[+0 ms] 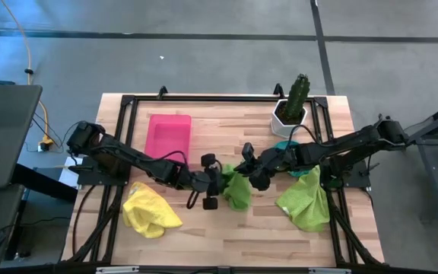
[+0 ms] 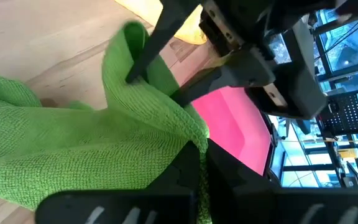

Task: Roll microfiber towels into tight, uniform cylinder then place into a basket
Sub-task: Roll the green microfiber cloth

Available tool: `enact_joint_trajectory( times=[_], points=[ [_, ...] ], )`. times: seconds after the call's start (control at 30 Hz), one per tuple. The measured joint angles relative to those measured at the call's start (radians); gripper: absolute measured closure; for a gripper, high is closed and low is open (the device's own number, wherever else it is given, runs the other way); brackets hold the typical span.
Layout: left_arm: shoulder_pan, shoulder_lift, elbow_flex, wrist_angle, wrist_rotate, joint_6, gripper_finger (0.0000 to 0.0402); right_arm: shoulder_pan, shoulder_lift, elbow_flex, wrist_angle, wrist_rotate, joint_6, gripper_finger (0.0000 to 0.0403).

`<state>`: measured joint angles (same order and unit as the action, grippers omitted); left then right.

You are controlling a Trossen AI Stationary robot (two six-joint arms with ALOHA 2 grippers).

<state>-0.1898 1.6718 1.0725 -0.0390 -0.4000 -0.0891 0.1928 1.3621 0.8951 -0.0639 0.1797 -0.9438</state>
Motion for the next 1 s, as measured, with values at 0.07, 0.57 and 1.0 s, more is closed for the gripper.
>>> enact_joint_trajectory(
  times=[0.07, 0.57, 1.0],
  points=[
    [0.0, 0.0, 0.0, -0.028, 0.008, -0.016, 0.0273, 0.0, 0.0, 0.0, 0.0, 0.0, 0.0, 0.0403],
    [-0.002, 0.0, 0.0, -0.131, 0.104, -0.065, 0.0275, -0.003, 0.0, 0.0, 0.0, 0.002, 0.295, 0.0403],
    [-0.003, 0.0, 0.0, -0.135, 0.103, -0.105, 0.0393, -0.002, 0.0, 0.0, -0.005, -0.172, 0.761, 0.0387]
  ],
)
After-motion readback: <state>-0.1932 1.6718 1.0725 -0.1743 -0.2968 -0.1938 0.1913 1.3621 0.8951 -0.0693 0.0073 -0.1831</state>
